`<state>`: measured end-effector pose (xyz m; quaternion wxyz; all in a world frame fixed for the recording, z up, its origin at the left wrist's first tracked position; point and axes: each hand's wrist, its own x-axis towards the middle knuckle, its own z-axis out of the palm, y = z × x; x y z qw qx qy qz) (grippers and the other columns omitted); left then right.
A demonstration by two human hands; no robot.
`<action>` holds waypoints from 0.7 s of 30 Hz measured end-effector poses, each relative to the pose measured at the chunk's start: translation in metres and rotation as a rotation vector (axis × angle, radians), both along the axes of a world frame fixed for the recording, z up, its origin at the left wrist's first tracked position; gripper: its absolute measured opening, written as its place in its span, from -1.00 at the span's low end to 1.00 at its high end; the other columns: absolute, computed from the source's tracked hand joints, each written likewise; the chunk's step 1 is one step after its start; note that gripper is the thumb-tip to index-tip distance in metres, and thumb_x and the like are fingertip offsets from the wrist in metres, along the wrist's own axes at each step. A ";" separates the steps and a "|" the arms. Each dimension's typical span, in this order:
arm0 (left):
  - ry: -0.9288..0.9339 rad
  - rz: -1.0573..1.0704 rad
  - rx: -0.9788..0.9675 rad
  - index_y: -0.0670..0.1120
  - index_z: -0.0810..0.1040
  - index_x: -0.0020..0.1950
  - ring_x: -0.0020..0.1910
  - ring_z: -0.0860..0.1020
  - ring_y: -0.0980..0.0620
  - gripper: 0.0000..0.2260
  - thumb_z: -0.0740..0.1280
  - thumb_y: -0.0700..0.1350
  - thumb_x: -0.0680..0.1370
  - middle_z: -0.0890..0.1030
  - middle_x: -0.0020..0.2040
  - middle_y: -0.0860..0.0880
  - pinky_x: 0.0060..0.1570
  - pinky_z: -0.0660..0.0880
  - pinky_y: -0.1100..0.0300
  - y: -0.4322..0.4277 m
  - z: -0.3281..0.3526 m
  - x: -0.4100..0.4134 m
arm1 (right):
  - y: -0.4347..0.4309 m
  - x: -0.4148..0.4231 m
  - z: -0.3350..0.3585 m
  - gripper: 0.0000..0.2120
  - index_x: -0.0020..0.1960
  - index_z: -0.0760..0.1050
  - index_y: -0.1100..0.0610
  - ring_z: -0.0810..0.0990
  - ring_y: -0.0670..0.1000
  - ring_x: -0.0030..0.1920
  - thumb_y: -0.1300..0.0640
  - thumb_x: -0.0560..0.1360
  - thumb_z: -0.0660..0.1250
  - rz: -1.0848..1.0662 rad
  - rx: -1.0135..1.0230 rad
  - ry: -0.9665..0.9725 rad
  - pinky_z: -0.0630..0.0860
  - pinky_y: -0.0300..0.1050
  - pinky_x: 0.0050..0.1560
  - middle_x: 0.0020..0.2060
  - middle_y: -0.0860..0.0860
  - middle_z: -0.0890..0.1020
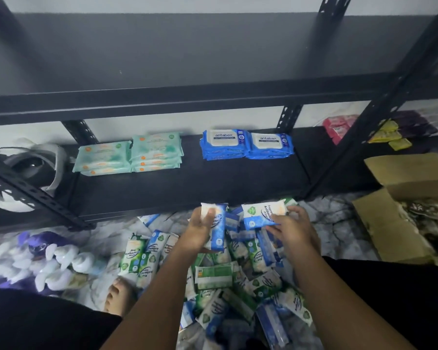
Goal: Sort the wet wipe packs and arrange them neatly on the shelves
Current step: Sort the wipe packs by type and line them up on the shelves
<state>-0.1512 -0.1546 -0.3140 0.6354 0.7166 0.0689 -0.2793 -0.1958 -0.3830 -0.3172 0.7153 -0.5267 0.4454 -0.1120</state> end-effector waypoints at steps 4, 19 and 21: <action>0.076 -0.179 0.018 0.11 0.42 0.33 -0.02 0.60 -0.02 -0.50 0.31 -0.38 0.52 0.60 0.11 -0.03 -0.28 0.63 0.05 -0.011 -0.010 0.027 | -0.008 0.021 -0.013 -0.63 0.11 0.49 0.08 0.72 0.21 -0.09 0.44 0.44 0.43 -0.035 -0.018 0.034 0.68 -0.07 -0.19 0.05 0.24 0.62; -0.221 0.206 0.349 0.05 0.56 -0.03 -0.22 0.61 -0.08 -0.83 0.53 -0.05 0.49 0.60 -0.21 -0.01 -0.16 0.64 -0.04 -0.064 -0.096 0.200 | -0.055 0.180 -0.082 -0.69 -0.17 0.40 0.15 0.60 0.18 -0.03 0.49 0.45 0.42 -0.078 -0.024 0.059 0.63 0.11 -0.06 -0.11 0.13 0.49; -0.215 0.232 0.356 0.07 0.56 -0.03 -0.16 0.64 -0.10 -0.82 0.53 -0.05 0.48 0.59 -0.22 0.07 -0.08 0.65 -0.11 -0.068 -0.114 0.221 | -0.059 0.204 -0.095 -0.71 -0.16 0.41 0.15 0.62 0.16 -0.04 0.47 0.45 0.43 -0.065 -0.034 0.057 0.65 0.05 -0.12 -0.10 0.14 0.52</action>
